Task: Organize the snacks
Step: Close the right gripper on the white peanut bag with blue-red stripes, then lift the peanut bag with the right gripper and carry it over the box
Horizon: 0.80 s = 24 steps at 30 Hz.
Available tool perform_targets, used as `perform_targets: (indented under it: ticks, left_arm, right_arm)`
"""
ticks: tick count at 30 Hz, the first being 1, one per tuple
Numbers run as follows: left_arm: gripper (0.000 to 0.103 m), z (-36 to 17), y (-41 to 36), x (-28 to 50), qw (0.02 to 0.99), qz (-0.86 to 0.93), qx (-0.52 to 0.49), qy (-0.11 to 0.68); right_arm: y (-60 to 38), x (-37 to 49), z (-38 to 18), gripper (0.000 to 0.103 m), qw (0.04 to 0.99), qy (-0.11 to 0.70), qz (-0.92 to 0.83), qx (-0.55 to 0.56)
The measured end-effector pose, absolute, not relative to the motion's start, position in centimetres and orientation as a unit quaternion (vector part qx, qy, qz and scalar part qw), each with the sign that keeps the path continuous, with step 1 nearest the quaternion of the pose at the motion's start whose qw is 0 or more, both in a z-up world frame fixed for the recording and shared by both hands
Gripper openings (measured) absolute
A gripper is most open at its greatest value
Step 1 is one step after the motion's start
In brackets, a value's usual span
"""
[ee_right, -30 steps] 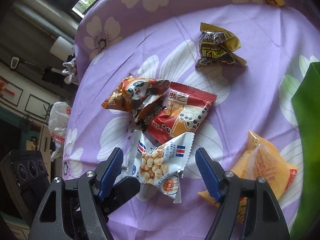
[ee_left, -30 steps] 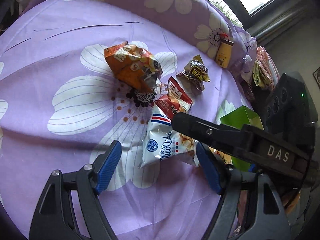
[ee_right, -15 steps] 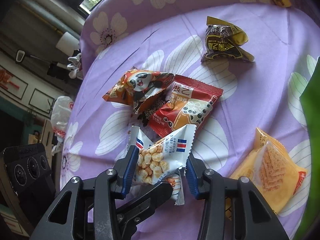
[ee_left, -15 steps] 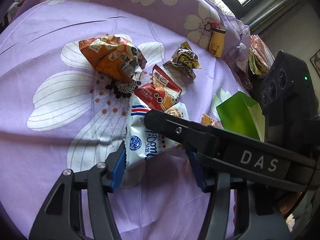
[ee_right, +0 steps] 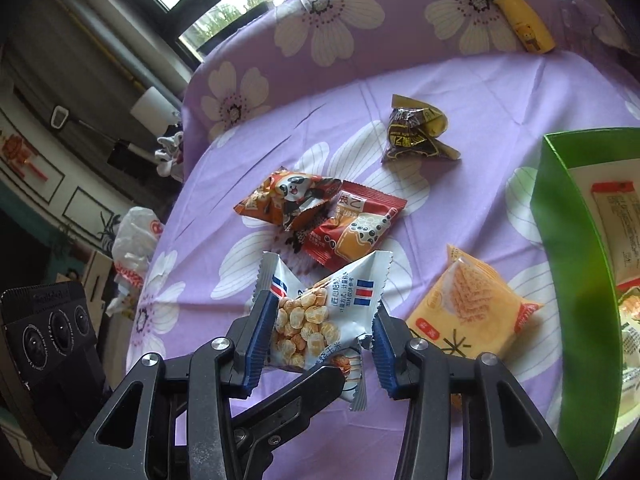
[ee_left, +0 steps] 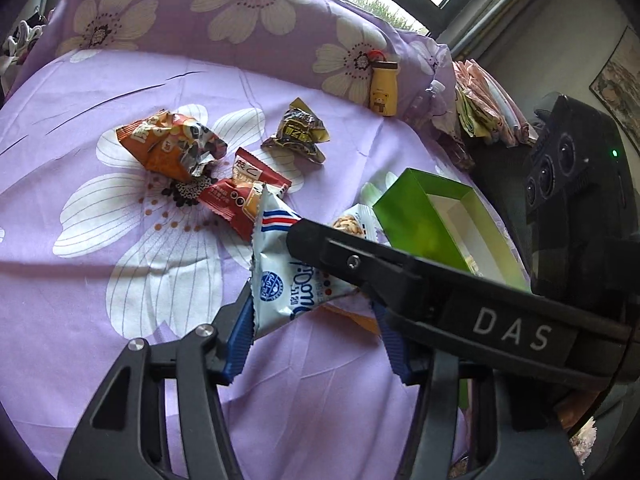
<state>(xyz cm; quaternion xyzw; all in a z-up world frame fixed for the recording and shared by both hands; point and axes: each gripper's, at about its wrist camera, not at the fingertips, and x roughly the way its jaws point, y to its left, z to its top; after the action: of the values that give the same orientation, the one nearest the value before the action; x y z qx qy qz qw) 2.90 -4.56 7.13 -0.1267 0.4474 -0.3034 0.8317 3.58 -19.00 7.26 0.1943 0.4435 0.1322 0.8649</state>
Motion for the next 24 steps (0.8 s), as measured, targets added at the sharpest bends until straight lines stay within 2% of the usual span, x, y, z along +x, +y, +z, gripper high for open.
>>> perform_targets:
  ticks: [10,24]
  left_arm:
    - [0.055,8.7,-7.4,-0.1,0.834,-0.334,-0.089,0.431]
    - [0.054,10.8,-12.6,-1.5,0.829,-0.365,-0.118,0.407]
  right_arm:
    - [-21.2,-0.6,8.7,0.048,0.882,0.41,0.111,0.202]
    - [-25.9,-2.6,11.8,0.048,0.896,0.398,0.079,0.179]
